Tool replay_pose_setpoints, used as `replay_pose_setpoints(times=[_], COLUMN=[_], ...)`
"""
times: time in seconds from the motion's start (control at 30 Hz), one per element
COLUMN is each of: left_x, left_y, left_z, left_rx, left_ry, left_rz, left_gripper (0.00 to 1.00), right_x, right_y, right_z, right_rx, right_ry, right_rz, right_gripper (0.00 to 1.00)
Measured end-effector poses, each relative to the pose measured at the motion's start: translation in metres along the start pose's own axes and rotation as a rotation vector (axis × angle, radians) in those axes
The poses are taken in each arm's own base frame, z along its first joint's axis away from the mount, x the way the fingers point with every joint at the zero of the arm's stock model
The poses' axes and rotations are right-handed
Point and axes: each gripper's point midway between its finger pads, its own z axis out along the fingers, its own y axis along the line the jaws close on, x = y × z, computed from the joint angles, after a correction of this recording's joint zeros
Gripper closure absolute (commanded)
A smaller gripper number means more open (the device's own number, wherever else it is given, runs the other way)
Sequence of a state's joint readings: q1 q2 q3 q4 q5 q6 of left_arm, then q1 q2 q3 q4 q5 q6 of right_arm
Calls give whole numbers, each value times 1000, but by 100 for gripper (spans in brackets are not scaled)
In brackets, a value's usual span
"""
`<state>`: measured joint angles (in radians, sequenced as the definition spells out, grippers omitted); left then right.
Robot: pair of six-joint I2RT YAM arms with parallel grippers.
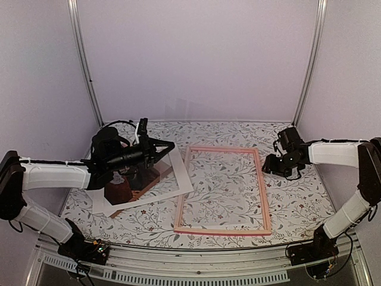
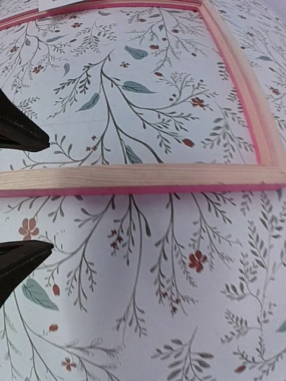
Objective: Put the photo into the frame
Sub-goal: Move the frame body to the center of the board, then place the glass panel in the frame body.
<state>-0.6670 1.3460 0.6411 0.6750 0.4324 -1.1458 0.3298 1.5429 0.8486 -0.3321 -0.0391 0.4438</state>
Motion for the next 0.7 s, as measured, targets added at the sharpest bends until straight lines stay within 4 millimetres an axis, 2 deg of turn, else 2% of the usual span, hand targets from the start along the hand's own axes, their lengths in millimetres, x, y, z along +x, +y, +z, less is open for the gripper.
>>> replay_pose_setpoints(times=[0.13,0.2,0.3,0.37,0.57,0.7], left_x=[10,20,28,34,55,68], left_y=[-10,-14,-19,-15,10,43], left_z=[19,35,52,64,99,114], left_rx=[32,48,80,90,88,23], left_ry=[35,66,87,101,144,163], left_rz=[-27,-45,-72,-102,-188,-233], left_gripper=[100,100,100,100,100,100], right_x=[-31,-44,-57,-63,-69,-66], right_y=[-31,-49,-68,-76,-77,-75], right_z=[-24,-38,-54,-64,-73,-73], right_rx=[36,59,90,105,99,86], right_ry=[-77,-113,-149,-168,-184,-169], right_rz=[50,74,95,99,79,71], right_gripper=[44,43,43,43,43,43])
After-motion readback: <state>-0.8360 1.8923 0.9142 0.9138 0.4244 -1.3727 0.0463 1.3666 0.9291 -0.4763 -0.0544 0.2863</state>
